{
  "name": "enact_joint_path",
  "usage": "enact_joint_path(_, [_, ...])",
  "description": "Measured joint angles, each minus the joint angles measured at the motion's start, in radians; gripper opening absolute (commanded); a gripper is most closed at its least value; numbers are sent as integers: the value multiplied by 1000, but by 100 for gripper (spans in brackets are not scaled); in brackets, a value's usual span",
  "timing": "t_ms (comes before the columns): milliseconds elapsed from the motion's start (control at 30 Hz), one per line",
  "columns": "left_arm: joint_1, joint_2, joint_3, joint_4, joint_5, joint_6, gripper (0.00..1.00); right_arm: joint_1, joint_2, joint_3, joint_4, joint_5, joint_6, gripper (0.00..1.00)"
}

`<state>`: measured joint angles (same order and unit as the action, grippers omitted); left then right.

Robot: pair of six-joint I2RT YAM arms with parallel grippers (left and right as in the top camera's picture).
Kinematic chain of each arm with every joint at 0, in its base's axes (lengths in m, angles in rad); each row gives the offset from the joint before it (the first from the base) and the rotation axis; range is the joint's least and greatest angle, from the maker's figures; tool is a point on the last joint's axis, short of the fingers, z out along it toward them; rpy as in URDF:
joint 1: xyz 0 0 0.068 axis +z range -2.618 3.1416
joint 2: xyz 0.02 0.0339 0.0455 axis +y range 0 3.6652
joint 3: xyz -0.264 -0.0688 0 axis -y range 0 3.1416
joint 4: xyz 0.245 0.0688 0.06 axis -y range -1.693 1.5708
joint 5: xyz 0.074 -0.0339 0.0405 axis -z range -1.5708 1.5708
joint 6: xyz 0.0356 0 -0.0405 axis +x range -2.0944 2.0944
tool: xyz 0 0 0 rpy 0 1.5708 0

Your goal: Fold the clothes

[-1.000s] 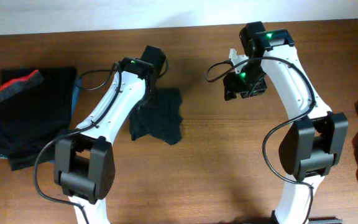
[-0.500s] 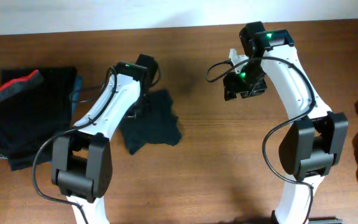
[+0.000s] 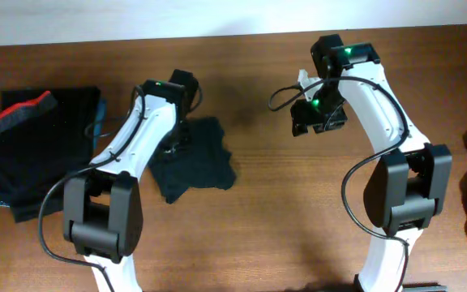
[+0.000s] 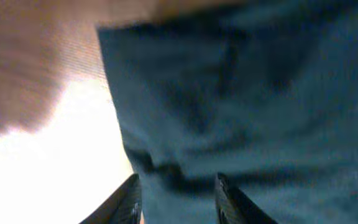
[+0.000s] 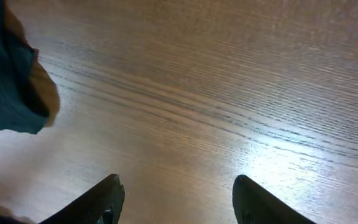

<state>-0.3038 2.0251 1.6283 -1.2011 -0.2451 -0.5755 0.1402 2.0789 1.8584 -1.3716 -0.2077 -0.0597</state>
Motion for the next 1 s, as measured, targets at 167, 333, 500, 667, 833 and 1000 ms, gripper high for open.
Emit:
enact_joint_path(167, [16,0,-1,61,-36,52,36,0,1,0,0,0,-1,61])
enact_joint_path(333, [15,21,-3,86,-44,102,32,0,1,0,-12,0,0,61])
enact_joint_path(500, [15,136,-13,-1,-48,135,32,0,1,0,-16,0,-1,61])
enact_joint_path(667, [14,200,-14,-150,5,145,26,0,1,-1,-16,0,0,61])
enact_joint_path(833, [12,226,-15,-249,162,159,27,0,2,-3,-16,0,0,61])
enact_joint_path(1000, [-15,237,-16,-272,419,245,26,0,2,-3,-14,0,0,61])
